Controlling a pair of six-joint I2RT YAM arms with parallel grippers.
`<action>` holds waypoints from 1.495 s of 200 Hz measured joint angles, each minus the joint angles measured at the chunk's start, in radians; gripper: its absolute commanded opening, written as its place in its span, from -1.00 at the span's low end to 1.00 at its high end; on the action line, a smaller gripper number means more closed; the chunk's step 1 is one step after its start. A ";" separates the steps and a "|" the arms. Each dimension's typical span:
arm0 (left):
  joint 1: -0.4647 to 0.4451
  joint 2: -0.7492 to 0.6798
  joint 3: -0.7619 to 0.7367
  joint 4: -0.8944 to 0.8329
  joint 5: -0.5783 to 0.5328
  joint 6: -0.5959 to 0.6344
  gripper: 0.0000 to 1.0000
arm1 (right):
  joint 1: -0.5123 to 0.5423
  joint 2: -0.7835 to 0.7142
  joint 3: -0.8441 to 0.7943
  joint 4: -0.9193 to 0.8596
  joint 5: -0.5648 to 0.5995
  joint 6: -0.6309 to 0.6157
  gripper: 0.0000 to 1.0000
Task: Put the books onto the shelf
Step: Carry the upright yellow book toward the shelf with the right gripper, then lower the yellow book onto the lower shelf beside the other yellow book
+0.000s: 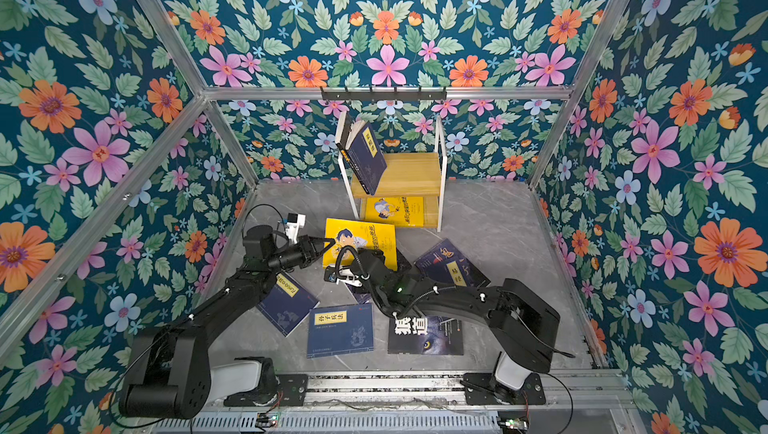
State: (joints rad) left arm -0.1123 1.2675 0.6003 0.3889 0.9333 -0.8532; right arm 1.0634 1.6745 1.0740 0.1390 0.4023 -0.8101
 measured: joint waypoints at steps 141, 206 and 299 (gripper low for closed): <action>0.012 -0.026 -0.001 -0.018 -0.008 0.014 0.52 | -0.035 -0.087 -0.045 -0.096 0.136 -0.068 -1.00; 0.043 -0.042 0.008 -0.057 -0.024 0.076 0.75 | -0.131 -0.187 -0.066 -0.187 0.121 -0.089 -1.00; 0.071 -0.059 0.145 -0.352 -0.173 0.376 0.99 | -0.268 -0.142 -0.034 -0.135 0.109 -0.218 -1.00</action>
State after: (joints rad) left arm -0.0410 1.2087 0.7456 0.0368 0.7605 -0.4774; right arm 0.7956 1.5322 1.0397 0.0044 0.5110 -1.0279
